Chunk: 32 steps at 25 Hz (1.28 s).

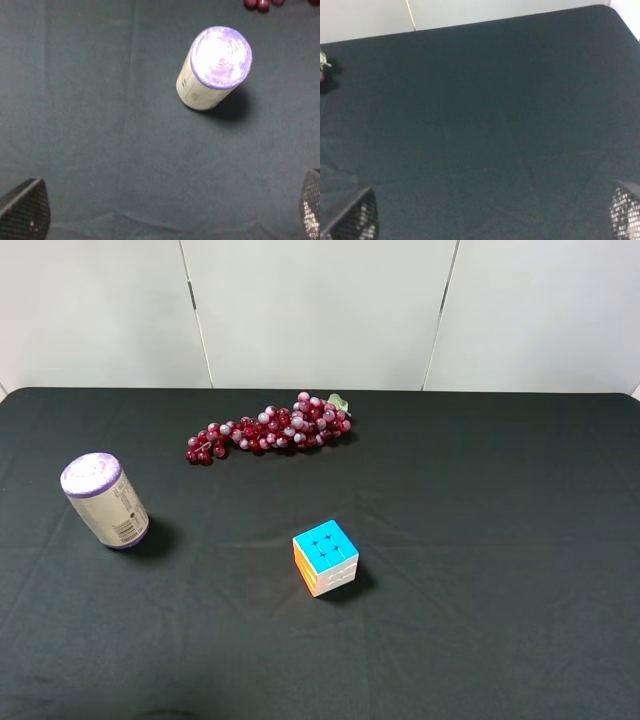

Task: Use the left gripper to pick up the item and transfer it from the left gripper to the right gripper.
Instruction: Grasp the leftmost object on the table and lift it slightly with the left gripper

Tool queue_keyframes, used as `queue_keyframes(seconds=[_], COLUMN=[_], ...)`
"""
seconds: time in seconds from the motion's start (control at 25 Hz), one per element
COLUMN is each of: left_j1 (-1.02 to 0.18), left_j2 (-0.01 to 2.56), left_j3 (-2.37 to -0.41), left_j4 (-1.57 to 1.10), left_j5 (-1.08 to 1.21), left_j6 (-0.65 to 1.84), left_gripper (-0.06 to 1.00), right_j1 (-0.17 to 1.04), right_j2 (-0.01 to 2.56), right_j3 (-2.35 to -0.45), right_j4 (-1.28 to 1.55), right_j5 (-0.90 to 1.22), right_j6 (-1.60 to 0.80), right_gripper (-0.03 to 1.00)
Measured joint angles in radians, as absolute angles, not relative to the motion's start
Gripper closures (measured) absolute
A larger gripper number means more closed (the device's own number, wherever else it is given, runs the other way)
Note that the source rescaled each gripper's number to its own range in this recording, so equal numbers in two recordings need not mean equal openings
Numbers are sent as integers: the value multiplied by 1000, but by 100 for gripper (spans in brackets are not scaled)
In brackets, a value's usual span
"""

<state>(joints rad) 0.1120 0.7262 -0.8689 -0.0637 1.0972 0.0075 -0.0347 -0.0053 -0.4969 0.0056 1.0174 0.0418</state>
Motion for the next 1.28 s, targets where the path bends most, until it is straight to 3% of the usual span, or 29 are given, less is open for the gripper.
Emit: queue_keyframes(seconds=[0.64, 1.28], left_j1=[-13, -178], left_j2=[1271, 1548], left_j3=[-961, -961], left_j4=[-63, -21], left_j5=[1016, 803], left_j6=[-7, -56], left_gripper=[-6, -6], right_j1=[-35, -35], right_j2=[-5, -5], right_j3=[-497, -497], right_j4=[6, 6], right_j5=[1017, 1017], right_j6=[42, 42], right_gripper=[-3, -3])
